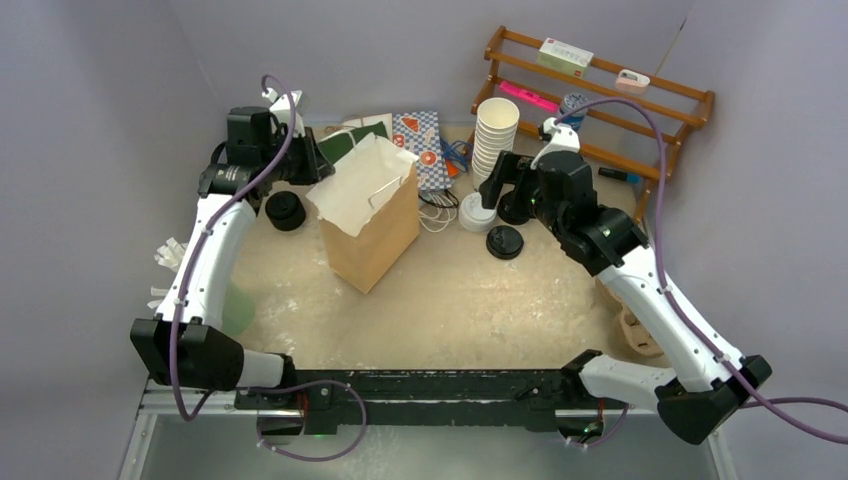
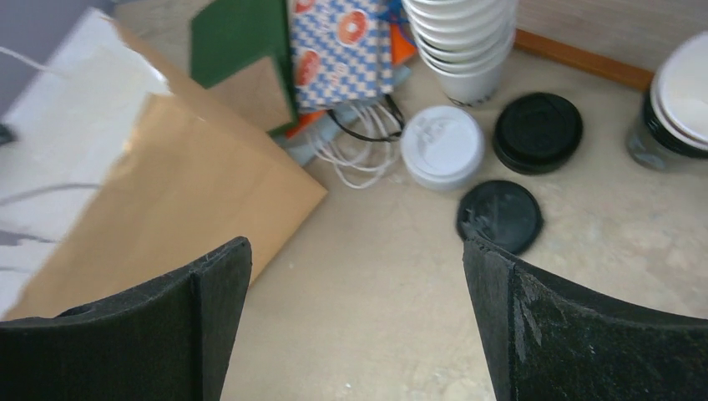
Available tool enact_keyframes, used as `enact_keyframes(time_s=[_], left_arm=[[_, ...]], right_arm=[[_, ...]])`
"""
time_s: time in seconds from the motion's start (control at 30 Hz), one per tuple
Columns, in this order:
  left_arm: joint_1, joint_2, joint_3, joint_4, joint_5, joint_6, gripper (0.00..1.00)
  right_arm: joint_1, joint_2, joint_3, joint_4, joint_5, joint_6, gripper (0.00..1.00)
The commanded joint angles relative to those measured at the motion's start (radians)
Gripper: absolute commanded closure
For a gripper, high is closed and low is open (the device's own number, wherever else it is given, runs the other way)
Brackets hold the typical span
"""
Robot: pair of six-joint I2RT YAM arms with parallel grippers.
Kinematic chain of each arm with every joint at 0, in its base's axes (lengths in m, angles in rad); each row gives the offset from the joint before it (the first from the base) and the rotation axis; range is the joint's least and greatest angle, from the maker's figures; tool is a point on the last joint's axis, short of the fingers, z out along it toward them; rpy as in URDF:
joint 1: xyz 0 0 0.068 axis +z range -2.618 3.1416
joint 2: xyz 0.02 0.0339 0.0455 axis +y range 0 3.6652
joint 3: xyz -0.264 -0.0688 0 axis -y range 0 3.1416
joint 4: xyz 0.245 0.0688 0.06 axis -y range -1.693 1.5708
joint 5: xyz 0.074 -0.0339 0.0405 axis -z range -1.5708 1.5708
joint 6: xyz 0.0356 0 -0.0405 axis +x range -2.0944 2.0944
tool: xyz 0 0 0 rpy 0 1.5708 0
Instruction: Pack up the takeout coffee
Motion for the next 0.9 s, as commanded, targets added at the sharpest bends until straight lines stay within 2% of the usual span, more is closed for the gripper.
enact_keyframes(time_s=[0.0,0.07,0.13,0.27,0.4,0.5,0.6,0.77,0.87], left_arm=[[0.021,0.001,-0.010,0.056,-0.025,-0.015,0.83],[0.021,-0.010,-0.012,0.056,-0.024,-0.008,0.64],[0.022,-0.029,-0.012,0.054,-0.031,0.003,0.51],[0.022,-0.085,0.003,0.041,-0.071,0.020,0.35],[0.022,-0.143,0.020,0.025,-0.087,0.028,0.23],[0.022,-0.187,0.010,0.033,-0.067,0.021,0.20],[0.022,-0.225,0.005,0.034,-0.056,0.013,0.19],[0.014,-0.324,0.009,0.049,-0.062,-0.006,0.19],[-0.009,-0.367,0.014,0.086,-0.007,-0.034,0.19]], right_arm=[[-0.009,-0.015,-0.034,-0.143,0.210,0.063,0.02],[-0.031,-0.022,-0.055,-0.189,0.243,0.087,0.02],[-0.082,-0.040,-0.096,-0.192,0.241,0.113,0.02],[-0.284,-0.086,-0.219,-0.145,0.117,0.143,0.02],[-0.411,-0.082,-0.251,-0.212,0.165,0.217,0.03],[-0.476,-0.101,-0.271,-0.285,0.298,0.318,0.07],[-0.531,-0.154,-0.332,-0.290,0.353,0.387,0.09],[-0.656,-0.180,-0.402,-0.298,0.364,0.438,0.11],[-0.730,-0.180,-0.441,-0.299,0.361,0.462,0.14]])
